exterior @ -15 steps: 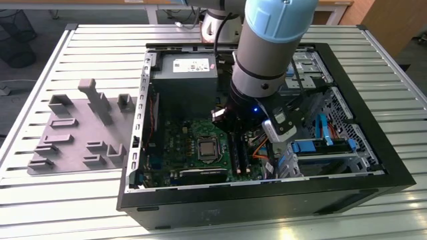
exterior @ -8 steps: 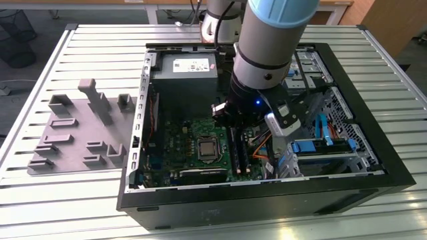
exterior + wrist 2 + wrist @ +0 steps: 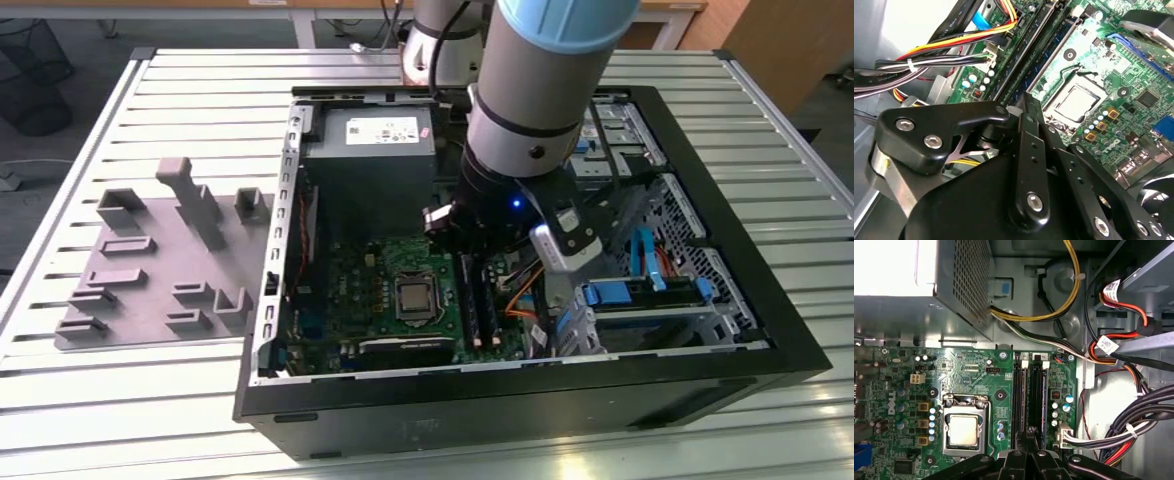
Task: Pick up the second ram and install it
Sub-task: 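Press down the second ram until it locks into place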
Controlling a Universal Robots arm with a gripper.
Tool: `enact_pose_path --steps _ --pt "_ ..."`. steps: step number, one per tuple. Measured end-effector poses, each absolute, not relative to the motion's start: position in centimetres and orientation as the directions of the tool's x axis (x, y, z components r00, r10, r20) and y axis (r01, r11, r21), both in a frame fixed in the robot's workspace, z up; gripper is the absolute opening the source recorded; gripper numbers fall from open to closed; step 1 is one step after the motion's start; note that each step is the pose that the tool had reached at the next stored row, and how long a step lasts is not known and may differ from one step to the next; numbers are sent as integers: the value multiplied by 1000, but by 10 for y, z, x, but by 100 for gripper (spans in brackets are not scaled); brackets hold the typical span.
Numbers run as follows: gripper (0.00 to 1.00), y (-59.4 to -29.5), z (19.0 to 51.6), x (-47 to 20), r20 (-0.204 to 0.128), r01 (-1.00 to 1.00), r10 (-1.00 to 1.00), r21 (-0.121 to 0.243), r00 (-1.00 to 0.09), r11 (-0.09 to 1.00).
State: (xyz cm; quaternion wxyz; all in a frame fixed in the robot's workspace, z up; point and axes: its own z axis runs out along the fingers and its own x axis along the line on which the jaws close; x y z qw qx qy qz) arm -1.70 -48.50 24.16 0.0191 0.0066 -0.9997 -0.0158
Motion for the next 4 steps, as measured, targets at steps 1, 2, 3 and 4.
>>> enact_pose_path --steps 1,2,3,4 --pt "11 -485 242 -17 38 -13 -14 32 -999 999" --pt "11 -485 242 -17 38 -13 -14 32 -999 999" --pt "11 -485 242 -17 38 -13 -14 32 -999 999" --pt "11 -485 242 -17 38 -13 -14 32 -999 999"
